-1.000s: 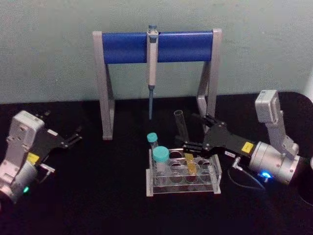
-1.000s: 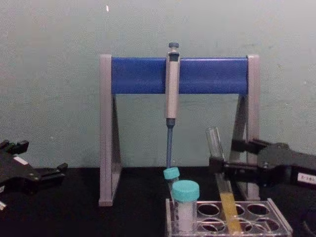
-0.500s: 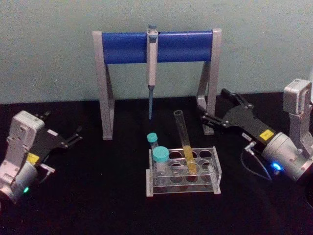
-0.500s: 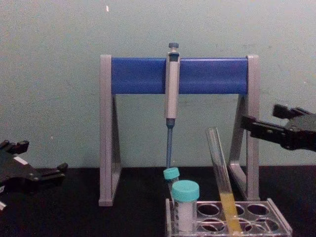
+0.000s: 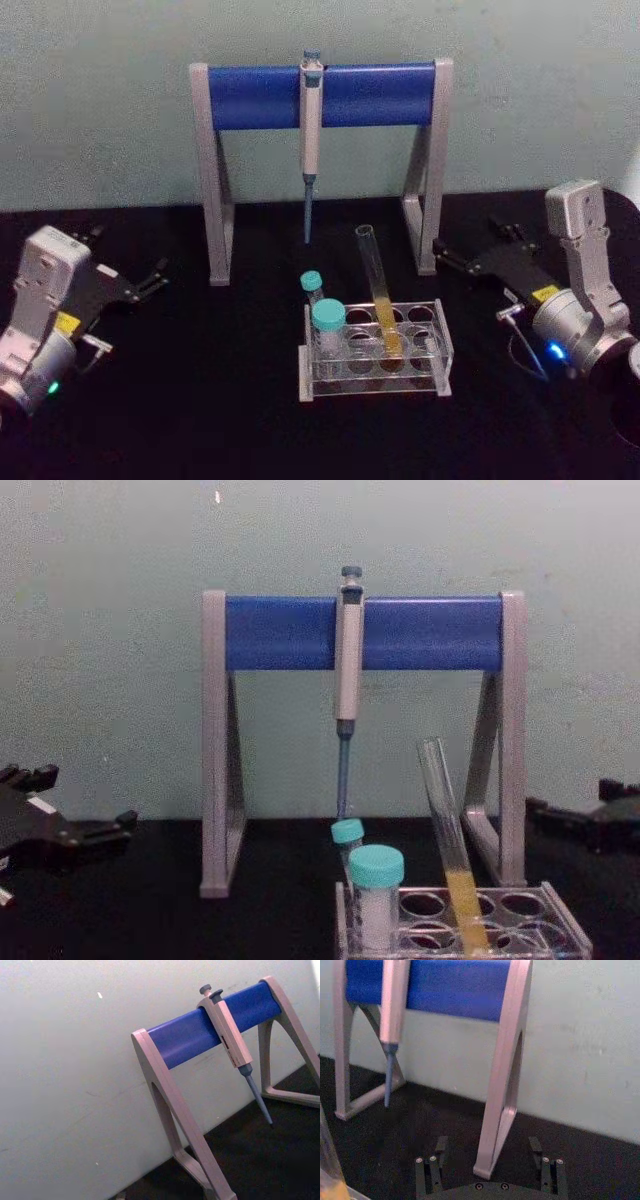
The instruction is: Pick up the test tube from the test tube rack, shake it, then place it back into the test tube rack.
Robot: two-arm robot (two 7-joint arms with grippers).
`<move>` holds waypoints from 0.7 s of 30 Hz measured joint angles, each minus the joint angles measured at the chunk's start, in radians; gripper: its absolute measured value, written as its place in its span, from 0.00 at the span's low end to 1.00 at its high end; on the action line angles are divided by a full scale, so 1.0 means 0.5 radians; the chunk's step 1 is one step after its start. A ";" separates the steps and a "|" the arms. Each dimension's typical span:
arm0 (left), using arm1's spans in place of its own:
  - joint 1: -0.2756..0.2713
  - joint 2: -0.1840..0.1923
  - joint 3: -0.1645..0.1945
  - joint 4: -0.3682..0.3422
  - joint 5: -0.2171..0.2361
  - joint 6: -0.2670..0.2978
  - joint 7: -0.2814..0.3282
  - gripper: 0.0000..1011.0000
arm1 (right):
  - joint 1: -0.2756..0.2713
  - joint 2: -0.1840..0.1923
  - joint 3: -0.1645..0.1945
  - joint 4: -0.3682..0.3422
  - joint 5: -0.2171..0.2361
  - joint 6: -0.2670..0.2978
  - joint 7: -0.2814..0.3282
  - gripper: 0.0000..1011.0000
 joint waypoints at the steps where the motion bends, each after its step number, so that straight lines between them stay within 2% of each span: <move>1: 0.000 0.000 0.000 0.000 0.000 0.000 0.000 0.99 | 0.002 -0.005 0.000 0.008 -0.005 0.010 -0.001 0.99; 21: 0.000 0.000 0.000 0.000 0.000 0.000 0.000 0.99 | 0.006 -0.020 0.010 0.031 -0.017 0.035 0.004 0.99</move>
